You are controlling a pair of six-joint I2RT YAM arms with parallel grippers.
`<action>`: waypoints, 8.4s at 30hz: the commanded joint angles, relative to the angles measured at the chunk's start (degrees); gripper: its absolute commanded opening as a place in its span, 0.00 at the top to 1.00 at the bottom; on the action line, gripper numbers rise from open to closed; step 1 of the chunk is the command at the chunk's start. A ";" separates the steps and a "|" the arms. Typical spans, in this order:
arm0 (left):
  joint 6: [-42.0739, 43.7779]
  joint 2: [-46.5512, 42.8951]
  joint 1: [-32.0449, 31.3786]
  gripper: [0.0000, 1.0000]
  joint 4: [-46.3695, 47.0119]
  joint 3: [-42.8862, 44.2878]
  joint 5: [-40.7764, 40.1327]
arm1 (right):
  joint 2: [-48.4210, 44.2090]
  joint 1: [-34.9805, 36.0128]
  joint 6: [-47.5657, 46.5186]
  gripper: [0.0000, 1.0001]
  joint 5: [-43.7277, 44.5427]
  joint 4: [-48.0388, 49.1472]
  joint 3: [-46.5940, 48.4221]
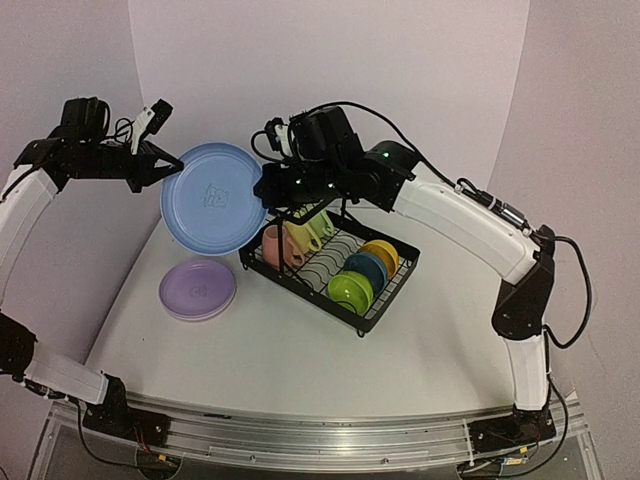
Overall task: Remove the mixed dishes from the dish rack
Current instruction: Pick up the plate from the dish rack, then place the plate at the center of the board, then pick up the bowl from the dish rack, then place the bowl at the center of the board, then pick up the bowl from the dish rack.
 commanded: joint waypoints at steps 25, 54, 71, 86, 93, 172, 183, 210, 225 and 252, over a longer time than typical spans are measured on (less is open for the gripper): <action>-8.67 16.81 15.58 1.00 2.53 -18.52 -18.38 | -15.98 -0.10 -9.31 0.08 5.83 2.93 -12.26; -14.12 27.14 13.32 0.94 8.75 -22.31 -20.82 | -17.33 -0.07 -10.22 0.03 3.46 4.95 -14.96; -11.70 24.93 10.60 0.63 14.11 -27.37 -26.63 | -17.57 -0.12 -10.70 0.02 0.52 6.33 -16.00; -10.07 22.12 10.55 0.65 13.54 -25.90 -28.21 | -28.82 -5.60 -10.75 0.02 10.25 0.67 -32.71; -10.31 17.34 10.57 0.57 12.66 -23.06 -26.20 | -29.18 -15.14 -6.96 0.27 8.83 -9.91 -46.46; -15.25 15.28 10.38 0.71 21.40 -31.45 -20.86 | -28.58 -12.65 -9.11 1.00 27.01 1.62 -53.27; -16.33 13.96 9.23 0.69 17.29 -26.35 -15.76 | -35.16 -45.38 15.85 1.00 -8.25 -4.93 -62.85; -15.49 13.90 6.88 0.63 13.63 -23.04 -12.76 | -38.32 -52.75 8.02 0.45 -9.05 2.81 -77.29; -16.13 13.52 6.85 0.61 13.66 -24.00 -13.14 | -27.58 -25.66 -24.96 0.17 -4.27 16.50 -63.35; -13.94 13.00 6.85 0.38 14.38 -25.03 -16.81 | -10.24 -19.18 -39.37 0.75 16.28 19.94 -50.73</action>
